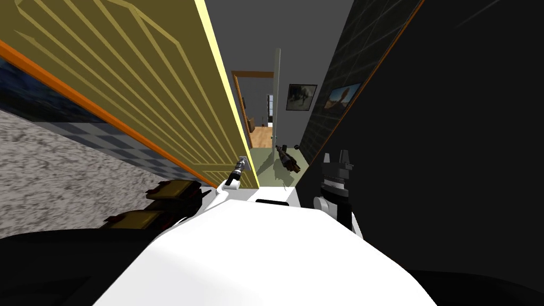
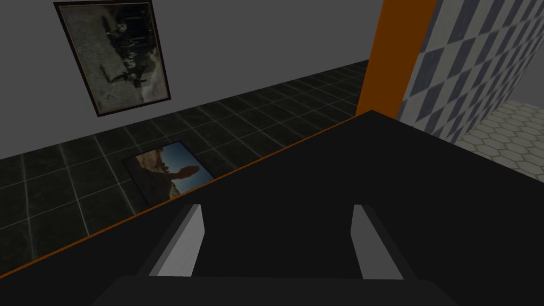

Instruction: Pull the door open

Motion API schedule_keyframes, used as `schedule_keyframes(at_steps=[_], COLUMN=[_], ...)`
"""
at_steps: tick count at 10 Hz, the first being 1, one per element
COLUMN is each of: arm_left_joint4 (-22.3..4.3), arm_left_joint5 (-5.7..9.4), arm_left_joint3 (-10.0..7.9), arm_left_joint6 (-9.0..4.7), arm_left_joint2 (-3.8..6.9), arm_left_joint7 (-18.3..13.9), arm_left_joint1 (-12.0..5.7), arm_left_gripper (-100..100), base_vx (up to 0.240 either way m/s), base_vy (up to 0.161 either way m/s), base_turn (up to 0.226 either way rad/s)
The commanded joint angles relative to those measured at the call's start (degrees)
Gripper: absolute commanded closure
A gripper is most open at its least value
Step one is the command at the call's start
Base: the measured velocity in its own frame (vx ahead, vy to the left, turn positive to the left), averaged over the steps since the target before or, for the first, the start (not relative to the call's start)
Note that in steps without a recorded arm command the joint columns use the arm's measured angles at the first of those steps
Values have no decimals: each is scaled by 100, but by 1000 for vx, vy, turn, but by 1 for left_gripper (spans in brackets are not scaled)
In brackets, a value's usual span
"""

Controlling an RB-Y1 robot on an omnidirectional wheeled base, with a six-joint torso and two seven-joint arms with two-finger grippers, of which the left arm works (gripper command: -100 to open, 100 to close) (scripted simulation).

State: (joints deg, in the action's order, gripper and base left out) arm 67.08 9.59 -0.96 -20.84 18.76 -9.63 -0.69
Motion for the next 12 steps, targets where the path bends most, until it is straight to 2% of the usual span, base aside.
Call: schedule_keyframes(at_steps=[1, 5, 9, 11, 12], arm_left_joint4=[7, 145, 337, 401, 371], arm_left_joint5=[5, 19, 44, 52, 42], arm_left_joint3=[-7, 206, 479, 571, 577], arm_left_joint6=[-6, -92, -215, -256, -242], arm_left_joint2=[0, 223, 519, 618, 562], arm_left_joint7=[-8, -204, -474, -564, -529], arm_left_joint1=[-4, 158, 366, 436, 415], arm_left_gripper=[100, 100, 100, 100, 100], base_vx=[0, -162, -236, -221, -97], base_vy=[0, 68, 108, 113, 26], base_turn=[0, -116, -157, -111, -33])
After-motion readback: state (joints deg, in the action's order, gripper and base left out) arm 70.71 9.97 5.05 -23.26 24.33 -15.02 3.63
